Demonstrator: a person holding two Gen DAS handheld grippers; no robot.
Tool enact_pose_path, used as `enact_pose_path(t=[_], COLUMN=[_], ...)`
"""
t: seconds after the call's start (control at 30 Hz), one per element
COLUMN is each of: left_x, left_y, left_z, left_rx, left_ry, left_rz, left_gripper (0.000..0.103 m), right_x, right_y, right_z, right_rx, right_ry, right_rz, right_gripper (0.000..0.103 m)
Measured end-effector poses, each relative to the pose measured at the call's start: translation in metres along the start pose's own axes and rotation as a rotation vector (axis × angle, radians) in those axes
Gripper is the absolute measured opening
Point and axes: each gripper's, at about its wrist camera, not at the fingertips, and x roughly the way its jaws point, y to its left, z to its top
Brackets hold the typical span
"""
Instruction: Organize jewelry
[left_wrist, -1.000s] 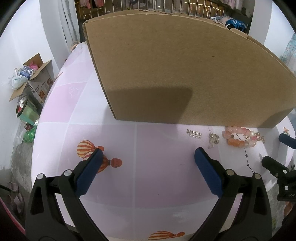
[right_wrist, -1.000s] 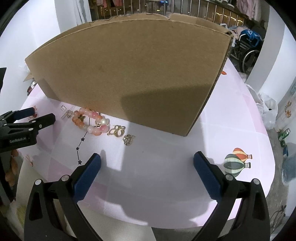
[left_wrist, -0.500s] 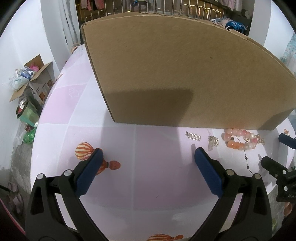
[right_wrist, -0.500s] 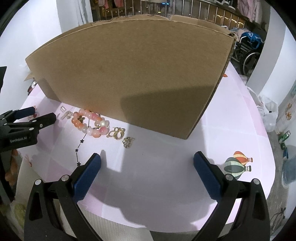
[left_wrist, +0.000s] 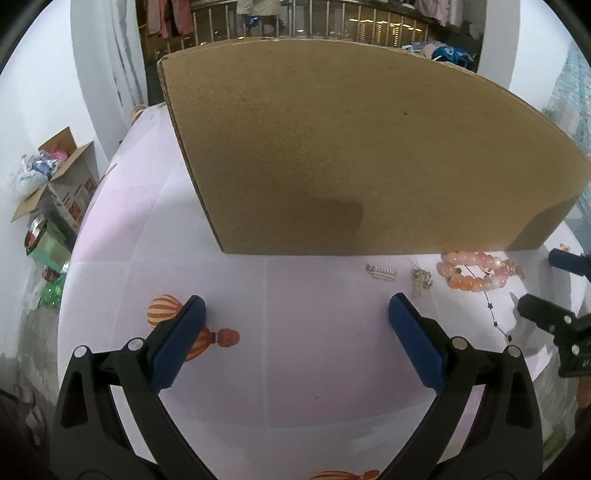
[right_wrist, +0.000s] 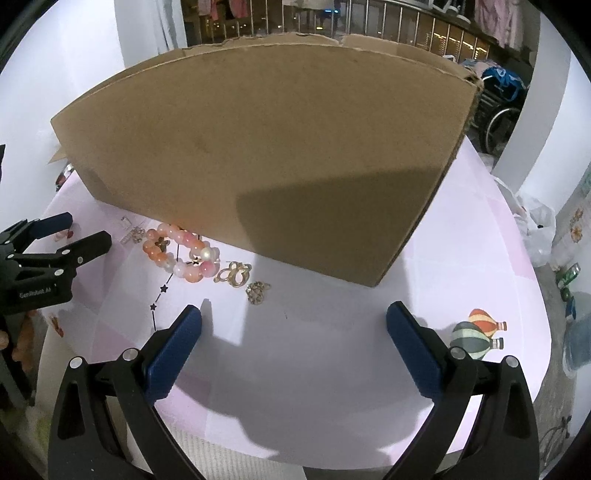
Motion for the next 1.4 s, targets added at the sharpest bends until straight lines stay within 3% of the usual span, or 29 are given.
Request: enact_pose_path(t=[0.27,0.43,0.63,0.9,1.2,1.4], left_x=[-0.006,-0.016,-0.03,-0.022,-0.019,-0.011], left_y=[0.0,-0.008,-0.025,-0.038,-0.057,-0.063], left_z=[-0.006,-0.01,-0.011,0.004,0.006,0.004], left_rx=[0.063,0.107,0.157,0.198,0.27,0.311], left_ry=[-0.069,-0.124,-0.189,-0.17,-0.131,-0.102], left_rz=[-0.042,-0.08,-0.128,-0.148,-0.226,-0.194], left_gripper=[0.096,0.094,0.063,0.032,0.031,0.016], right_x=[-0.009,-0.014,-0.018,-0.015,-0.009,-0.012], right_y=[0.009,0.006,0.0,-0.002,-0.001,0.006], right_z=[0.001,0.0,0.002,0.0,0.01,0.006], right_rx=[-0.049,-0.036,-0.025,0.004,0.002,-0.025], right_ry=[-0.043,-0.062,-0.076,-0.084,-0.082,-0.094], right_rz=[0.021,0.078,0.137,0.217,0.266,0.273], right_gripper=[0.089,0.072,0.05,0.033,0.032,0.031])
